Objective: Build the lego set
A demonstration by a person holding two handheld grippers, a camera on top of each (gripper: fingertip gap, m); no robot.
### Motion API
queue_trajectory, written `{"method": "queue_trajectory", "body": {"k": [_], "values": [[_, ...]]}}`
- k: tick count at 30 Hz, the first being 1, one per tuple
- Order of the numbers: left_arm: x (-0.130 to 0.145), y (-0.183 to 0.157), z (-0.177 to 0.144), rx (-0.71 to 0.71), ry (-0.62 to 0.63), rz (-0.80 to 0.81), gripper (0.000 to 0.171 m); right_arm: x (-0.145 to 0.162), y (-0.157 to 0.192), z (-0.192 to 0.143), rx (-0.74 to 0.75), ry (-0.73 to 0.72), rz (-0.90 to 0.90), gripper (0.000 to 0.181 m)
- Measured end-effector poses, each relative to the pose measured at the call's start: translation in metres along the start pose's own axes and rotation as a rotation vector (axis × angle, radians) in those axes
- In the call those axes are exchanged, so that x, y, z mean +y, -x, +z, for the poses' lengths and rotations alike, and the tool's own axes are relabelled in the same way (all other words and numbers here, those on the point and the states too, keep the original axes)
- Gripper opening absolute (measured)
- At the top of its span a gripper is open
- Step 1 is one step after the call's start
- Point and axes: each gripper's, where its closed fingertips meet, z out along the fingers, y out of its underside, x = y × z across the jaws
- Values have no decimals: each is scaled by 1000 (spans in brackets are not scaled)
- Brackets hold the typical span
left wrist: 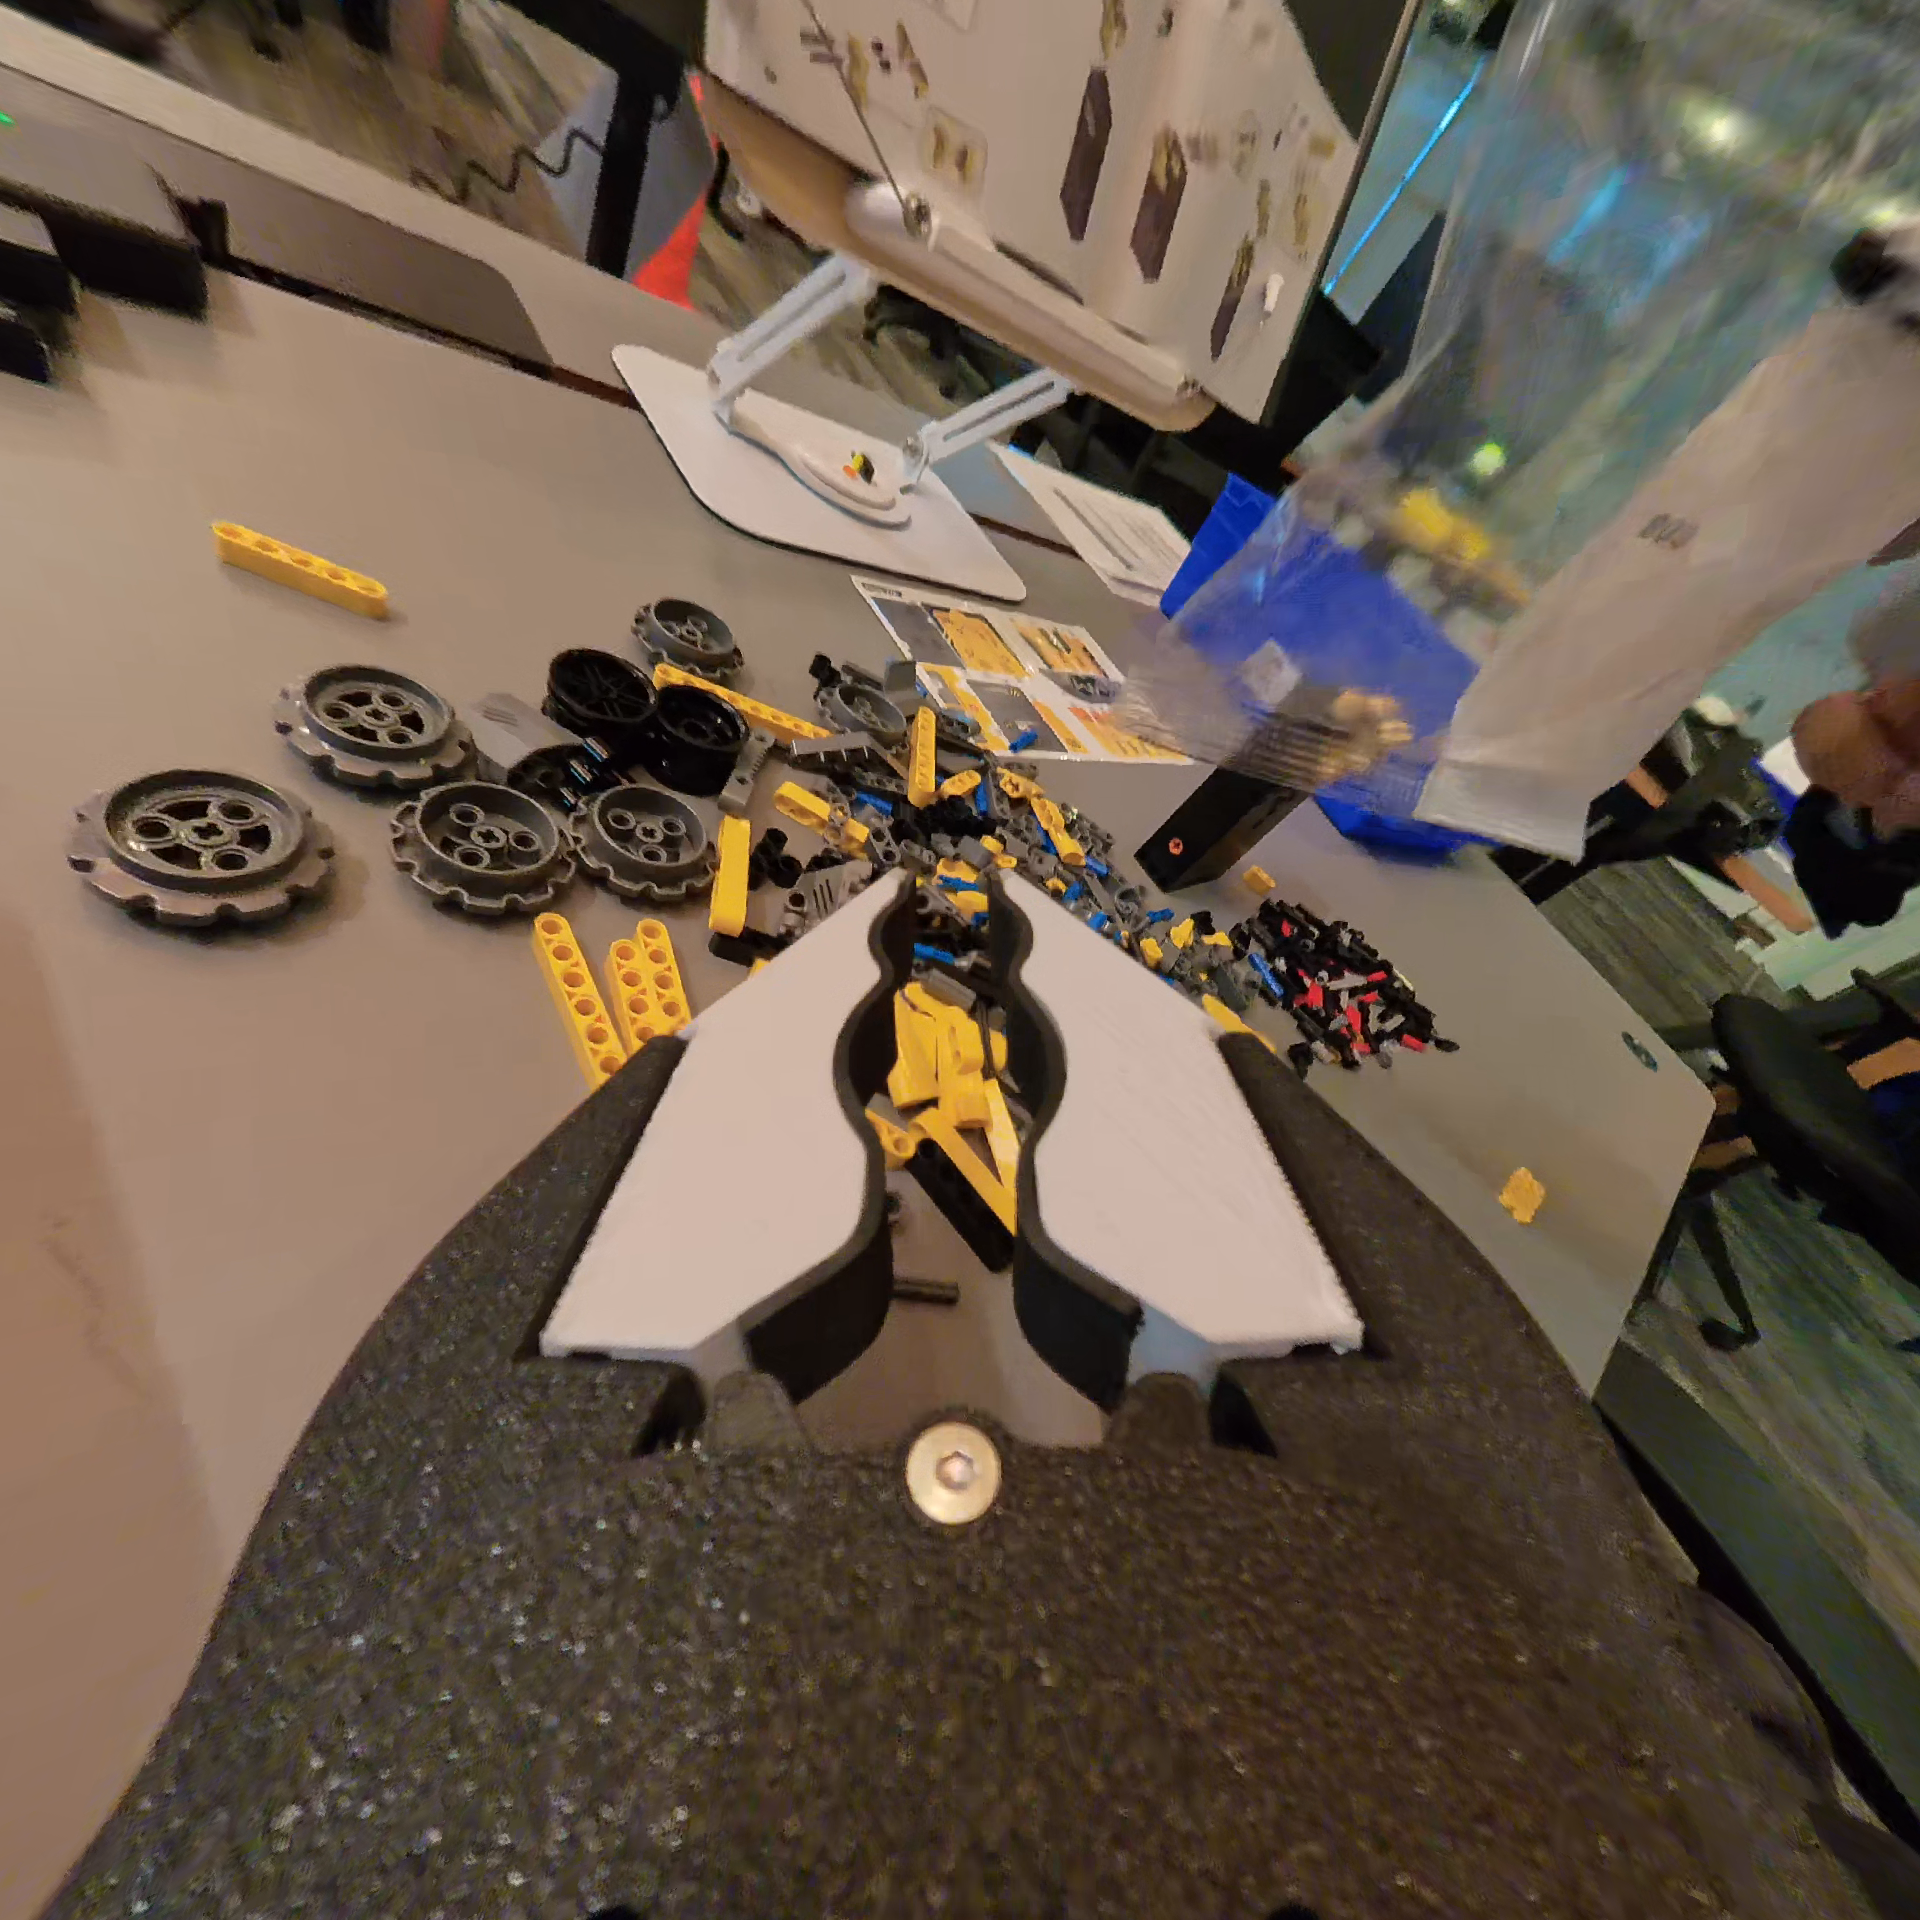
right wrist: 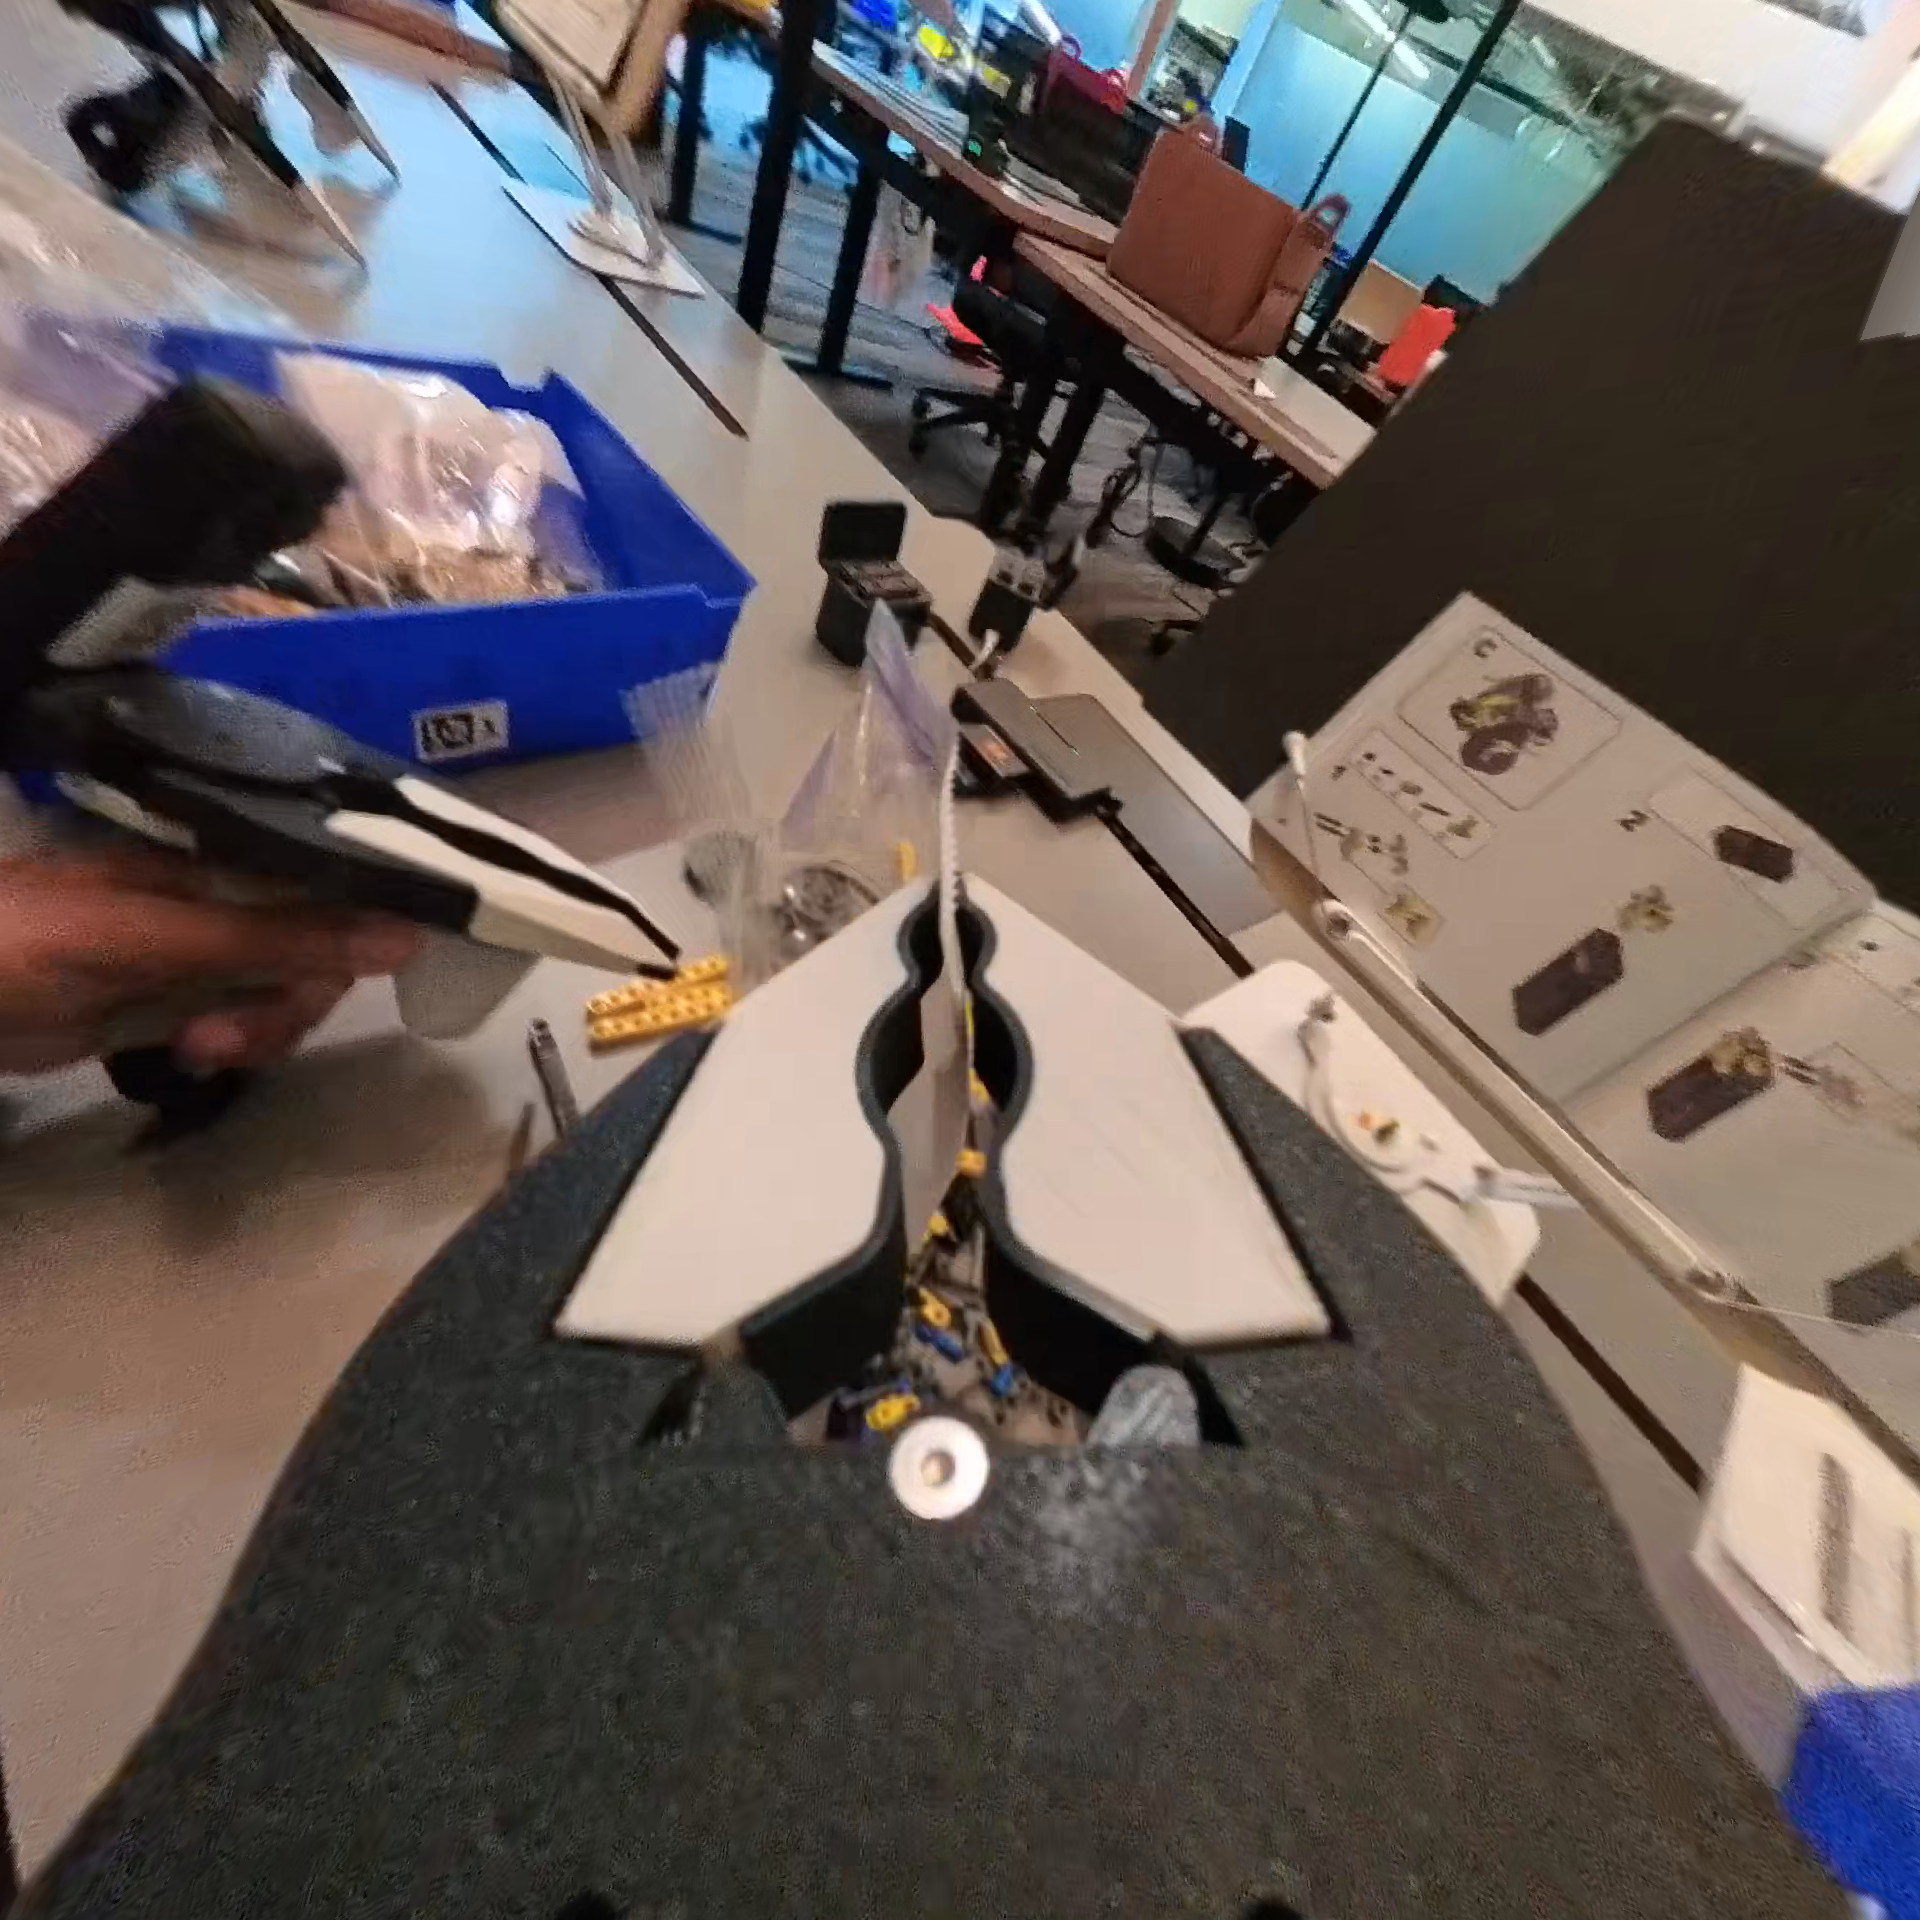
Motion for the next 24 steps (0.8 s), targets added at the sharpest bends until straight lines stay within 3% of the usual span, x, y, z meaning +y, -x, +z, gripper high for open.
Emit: {"method": "queue_trajectory", "body": {"k": [4, 8, 13, 14, 16, 18, 20, 24], "values": [[-5, 6, -1, -38, -64, -11, 12, -65, 9, 42, -115, -100, 100, 0], [-37, -2, -24, -81, -300, 61, 11, -116, 41, 116, -297, -169, 322, 0], [-49, 5, -38, -152, -390, 129, 7, -122, 124, 211, -688, -79, 704, 1], [-52, 7, -41, -149, -409, 119, 7, -113, 137, 226, -747, -35, 729, 9], [-51, 13, -42, -141, -395, 91, 6, -84, 146, 252, -767, 118, 734, 43], [-48, 14, -39, -115, -363, 75, 6, -64, 136, 251, -754, 178, 695, 48], [-45, 11, -34, -92, -335, 69, 7, -56, 111, 232, -673, 131, 624, 48], [-36, 3, -24, -83, -292, 105, 6, -29, 63, 153, -497, 80, 446, 48]]}}
